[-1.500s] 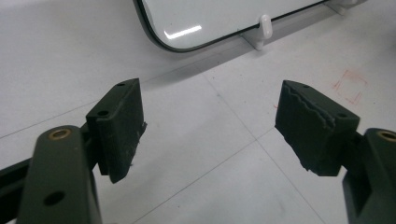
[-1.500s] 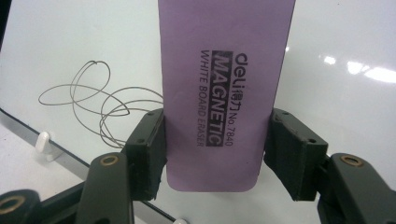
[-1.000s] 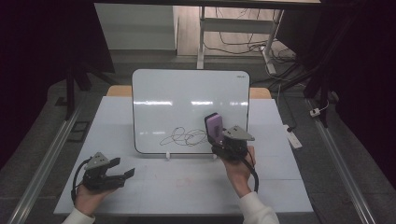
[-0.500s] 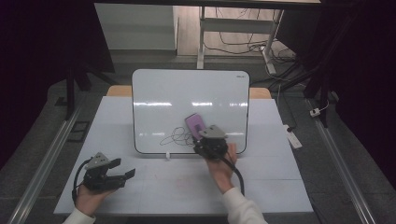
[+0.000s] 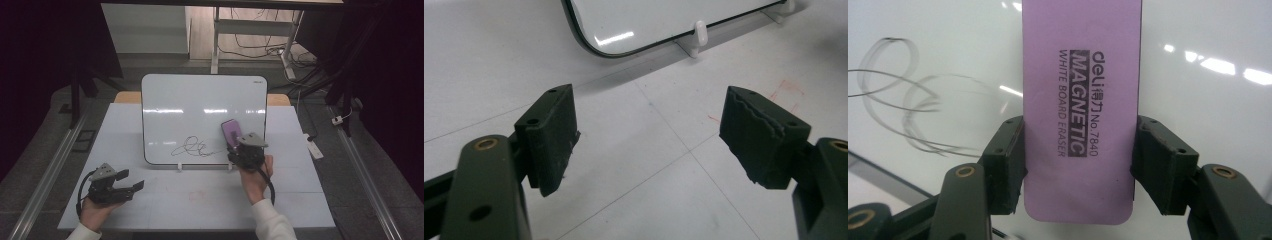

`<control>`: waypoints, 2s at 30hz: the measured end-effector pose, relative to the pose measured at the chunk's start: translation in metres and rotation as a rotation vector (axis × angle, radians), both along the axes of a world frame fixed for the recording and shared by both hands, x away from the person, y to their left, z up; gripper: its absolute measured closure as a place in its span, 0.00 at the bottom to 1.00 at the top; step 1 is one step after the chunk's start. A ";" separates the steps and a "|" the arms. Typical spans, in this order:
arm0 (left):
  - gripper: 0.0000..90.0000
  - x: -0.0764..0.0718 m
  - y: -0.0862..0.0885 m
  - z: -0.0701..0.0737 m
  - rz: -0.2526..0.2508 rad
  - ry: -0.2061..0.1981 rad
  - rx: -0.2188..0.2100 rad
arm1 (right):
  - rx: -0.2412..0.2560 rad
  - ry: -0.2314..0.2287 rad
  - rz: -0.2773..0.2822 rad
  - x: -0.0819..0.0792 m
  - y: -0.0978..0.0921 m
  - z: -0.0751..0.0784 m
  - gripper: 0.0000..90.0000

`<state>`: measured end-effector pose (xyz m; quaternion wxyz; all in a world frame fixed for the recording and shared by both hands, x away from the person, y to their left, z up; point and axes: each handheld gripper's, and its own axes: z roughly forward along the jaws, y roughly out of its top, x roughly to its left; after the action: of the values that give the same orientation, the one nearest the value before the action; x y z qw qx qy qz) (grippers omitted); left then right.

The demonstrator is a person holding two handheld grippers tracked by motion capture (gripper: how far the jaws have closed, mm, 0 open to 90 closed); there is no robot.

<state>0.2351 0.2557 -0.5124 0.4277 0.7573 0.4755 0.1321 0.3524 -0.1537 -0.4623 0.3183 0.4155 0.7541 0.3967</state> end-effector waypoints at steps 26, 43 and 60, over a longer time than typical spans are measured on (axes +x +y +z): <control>0.27 -0.001 0.001 0.000 0.006 0.003 -0.010 | -0.026 -0.013 0.059 -0.019 0.029 -0.026 0.46; 0.27 -0.002 0.002 0.000 0.008 0.006 -0.014 | -0.046 -0.013 0.236 -0.024 0.134 -0.035 0.46; 0.27 -0.002 0.003 0.000 0.011 0.001 -0.014 | -0.009 -0.023 0.136 -0.014 0.082 -0.020 0.46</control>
<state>0.2327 0.2588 -0.5120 0.4319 0.7518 0.4808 0.1306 0.3389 -0.0717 -0.4827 0.3013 0.3573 0.7787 0.4186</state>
